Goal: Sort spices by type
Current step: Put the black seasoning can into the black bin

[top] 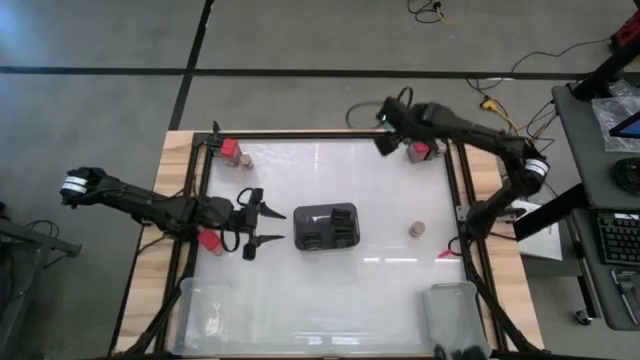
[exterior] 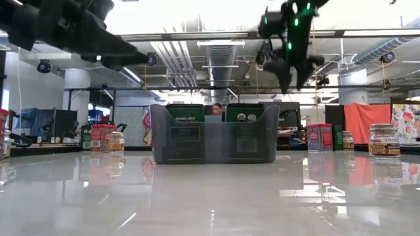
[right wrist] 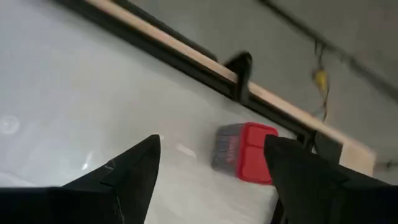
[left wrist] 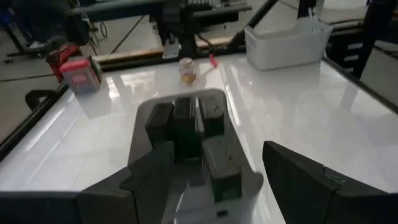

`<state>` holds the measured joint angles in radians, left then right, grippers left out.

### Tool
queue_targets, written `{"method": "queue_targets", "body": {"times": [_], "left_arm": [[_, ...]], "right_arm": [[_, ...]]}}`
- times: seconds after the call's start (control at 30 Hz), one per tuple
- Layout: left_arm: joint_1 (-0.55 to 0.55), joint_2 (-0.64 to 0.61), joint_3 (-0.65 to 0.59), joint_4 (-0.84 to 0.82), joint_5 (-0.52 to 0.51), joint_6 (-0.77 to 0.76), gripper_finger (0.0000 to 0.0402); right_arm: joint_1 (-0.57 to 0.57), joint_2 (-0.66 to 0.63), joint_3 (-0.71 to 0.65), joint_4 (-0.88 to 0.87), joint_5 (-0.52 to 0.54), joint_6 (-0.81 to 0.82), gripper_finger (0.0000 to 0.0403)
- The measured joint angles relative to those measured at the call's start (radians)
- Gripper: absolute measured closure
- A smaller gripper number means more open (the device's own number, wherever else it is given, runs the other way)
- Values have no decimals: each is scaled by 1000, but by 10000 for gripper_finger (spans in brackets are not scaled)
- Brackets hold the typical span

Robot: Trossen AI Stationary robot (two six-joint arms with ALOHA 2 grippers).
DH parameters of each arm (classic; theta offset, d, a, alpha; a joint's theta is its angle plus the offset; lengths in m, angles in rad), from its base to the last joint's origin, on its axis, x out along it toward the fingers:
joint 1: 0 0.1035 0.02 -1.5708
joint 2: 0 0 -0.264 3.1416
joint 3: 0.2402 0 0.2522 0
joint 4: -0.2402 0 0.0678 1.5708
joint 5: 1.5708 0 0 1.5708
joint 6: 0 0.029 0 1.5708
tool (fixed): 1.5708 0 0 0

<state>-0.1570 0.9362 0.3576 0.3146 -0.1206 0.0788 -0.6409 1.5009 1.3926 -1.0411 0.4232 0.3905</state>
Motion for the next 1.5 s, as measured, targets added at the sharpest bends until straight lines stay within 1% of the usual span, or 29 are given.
{"method": "queue_targets", "body": {"times": [0.07,0.13,0.17,0.33,0.5,0.73,0.83,0.97,1.1,1.23,1.37,1.43,1.5], "left_arm": [[0,3,4,33,0,0,171],[0,7,5,52,0,2,171],[0,9,5,48,0,5,171],[4,21,2,44,0,11,171],[3,27,-1,4,0,13,171],[4,23,-1,3,0,10,171],[4,22,-1,3,0,9,171],[3,22,-1,3,0,0,171],[3,22,-1,3,0,-1,171],[3,22,-1,3,1,-1,171],[3,22,2,3,1,-2,171],[3,22,5,4,0,-4,171],[3,22,5,3,0,-13,171]], "right_arm": [[-86,35,3,11,-74,-9,133],[-144,67,6,16,-151,-22,138],[-163,81,6,17,-165,-27,141],[-203,136,3,13,-164,-41,141],[-205,145,1,-25,-161,-41,128],[-226,145,-40,-54,-169,-27,120],[-227,145,-69,-52,-173,-24,122],[-225,145,-106,-53,-209,-27,128],[-217,144,-122,-53,-212,-26,135],[-184,133,-121,-85,-228,-23,142],[-145,96,-110,-140,-283,10,144],[-127,68,-104,-149,-268,18,141],[-122,42,-96,-145,-223,44,137]]}}
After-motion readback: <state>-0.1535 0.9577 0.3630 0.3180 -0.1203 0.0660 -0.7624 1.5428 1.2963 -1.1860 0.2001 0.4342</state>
